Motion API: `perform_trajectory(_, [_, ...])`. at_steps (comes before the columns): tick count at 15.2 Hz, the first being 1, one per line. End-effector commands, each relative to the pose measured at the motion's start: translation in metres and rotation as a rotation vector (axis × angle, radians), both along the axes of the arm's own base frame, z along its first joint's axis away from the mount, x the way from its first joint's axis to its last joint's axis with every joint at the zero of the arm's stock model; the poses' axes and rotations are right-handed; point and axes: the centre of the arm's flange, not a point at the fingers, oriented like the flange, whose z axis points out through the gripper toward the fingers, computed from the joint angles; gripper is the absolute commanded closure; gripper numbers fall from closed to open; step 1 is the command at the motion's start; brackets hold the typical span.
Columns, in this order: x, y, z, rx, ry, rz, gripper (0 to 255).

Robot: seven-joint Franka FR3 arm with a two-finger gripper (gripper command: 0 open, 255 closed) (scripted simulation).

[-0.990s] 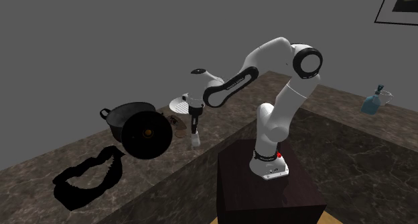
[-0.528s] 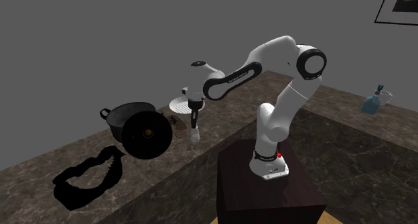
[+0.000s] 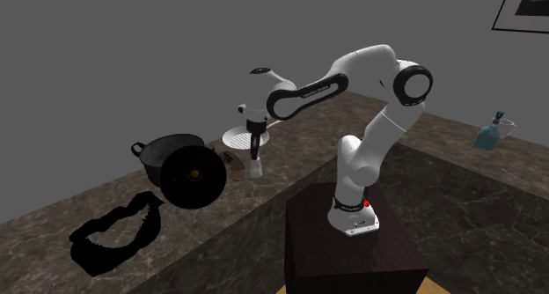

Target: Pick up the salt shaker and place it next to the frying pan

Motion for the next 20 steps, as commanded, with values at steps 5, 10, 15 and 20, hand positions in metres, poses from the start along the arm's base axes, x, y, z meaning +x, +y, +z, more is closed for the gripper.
perform_trajectory(5, [0.000, 0.000, 0.031, 0.000, 0.000, 0.000, 255])
perform_trajectory(10, [0.000, 0.000, 0.058, 0.000, 0.000, 0.000, 255])
perform_trajectory(15, [-0.003, -0.012, 0.075, 0.000, 0.000, 0.000, 255])
perform_trajectory(20, [-0.023, -0.075, 0.075, 0.000, 0.000, 0.000, 255])
